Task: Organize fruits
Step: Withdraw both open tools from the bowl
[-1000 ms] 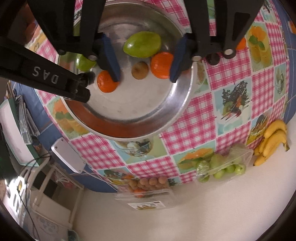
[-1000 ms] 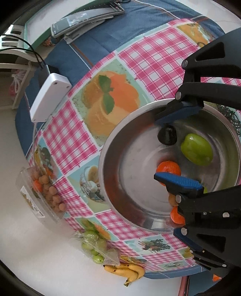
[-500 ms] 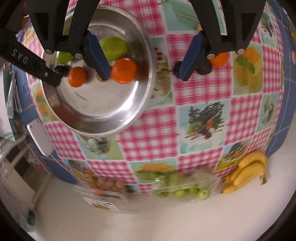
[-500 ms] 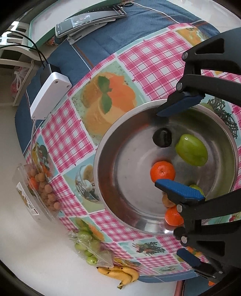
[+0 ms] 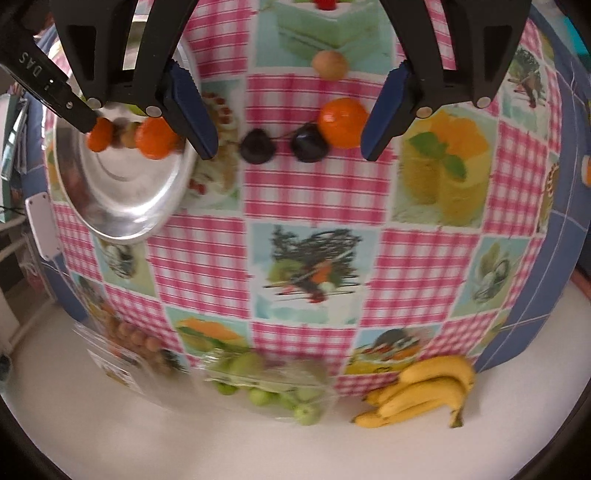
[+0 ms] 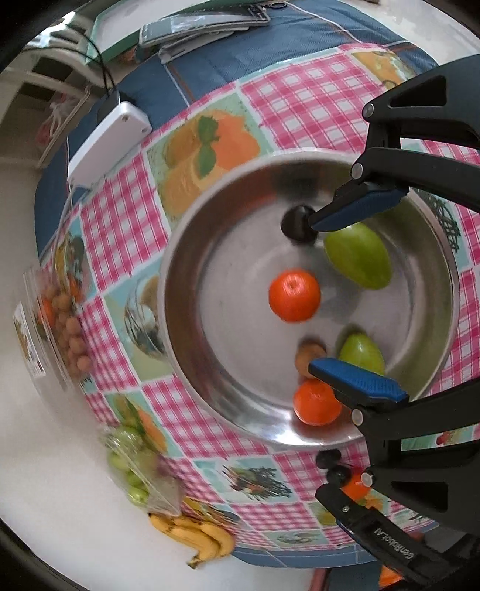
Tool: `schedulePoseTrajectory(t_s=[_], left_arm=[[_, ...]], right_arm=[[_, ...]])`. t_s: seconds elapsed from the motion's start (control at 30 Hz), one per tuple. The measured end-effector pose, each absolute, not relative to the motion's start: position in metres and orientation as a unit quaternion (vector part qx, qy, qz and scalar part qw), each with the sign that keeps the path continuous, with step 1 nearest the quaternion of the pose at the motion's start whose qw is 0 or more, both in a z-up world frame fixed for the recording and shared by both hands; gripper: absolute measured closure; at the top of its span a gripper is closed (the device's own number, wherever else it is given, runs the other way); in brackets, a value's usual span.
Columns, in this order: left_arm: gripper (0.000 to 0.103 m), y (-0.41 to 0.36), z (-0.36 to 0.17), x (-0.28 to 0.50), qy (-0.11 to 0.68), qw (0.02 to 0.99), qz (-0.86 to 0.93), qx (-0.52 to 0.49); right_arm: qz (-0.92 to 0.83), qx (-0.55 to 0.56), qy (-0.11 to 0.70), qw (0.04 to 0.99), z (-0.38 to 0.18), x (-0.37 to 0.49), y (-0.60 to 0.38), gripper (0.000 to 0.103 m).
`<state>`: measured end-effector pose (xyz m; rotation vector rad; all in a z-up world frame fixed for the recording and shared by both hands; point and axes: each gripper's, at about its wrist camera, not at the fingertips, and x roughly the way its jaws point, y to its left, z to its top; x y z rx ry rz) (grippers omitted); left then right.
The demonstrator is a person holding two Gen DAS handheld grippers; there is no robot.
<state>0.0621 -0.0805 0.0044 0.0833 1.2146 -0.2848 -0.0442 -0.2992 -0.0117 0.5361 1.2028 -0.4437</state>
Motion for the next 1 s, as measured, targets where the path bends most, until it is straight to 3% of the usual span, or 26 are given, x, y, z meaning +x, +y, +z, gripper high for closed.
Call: schedulePoseTrajectory(t_s=[0.43, 0.53, 0.67, 0.77, 1.0], left_arm=[[0.019, -0.06, 0.001, 0.067, 0.573, 0.811, -0.116, 0.024], [0.017, -0.062, 0.001, 0.067, 0.573, 0.811, -0.116, 0.028], [0.0, -0.061, 0.001, 0.067, 0.568, 0.816, -0.108, 0.03], [0.0, -0.059, 0.002, 0.066, 0.555, 0.824, -0.107, 0.033], [0.0, -0.055, 0.001, 0.068, 0.554, 0.826, -0.1, 0.035]], right_arm=[[-0.197, 0.232, 0.565, 0.767, -0.015, -0.04, -0.286, 0.031], [-0.199, 0.228, 0.568, 0.766, -0.016, -0.04, -0.285, 0.025], [-0.197, 0.226, 0.568, 0.766, -0.016, -0.039, -0.285, 0.022], [-0.197, 0.228, 0.567, 0.767, -0.017, -0.039, -0.286, 0.004], [-0.2, 0.226, 0.567, 0.767, -0.017, -0.038, -0.284, 0.004]])
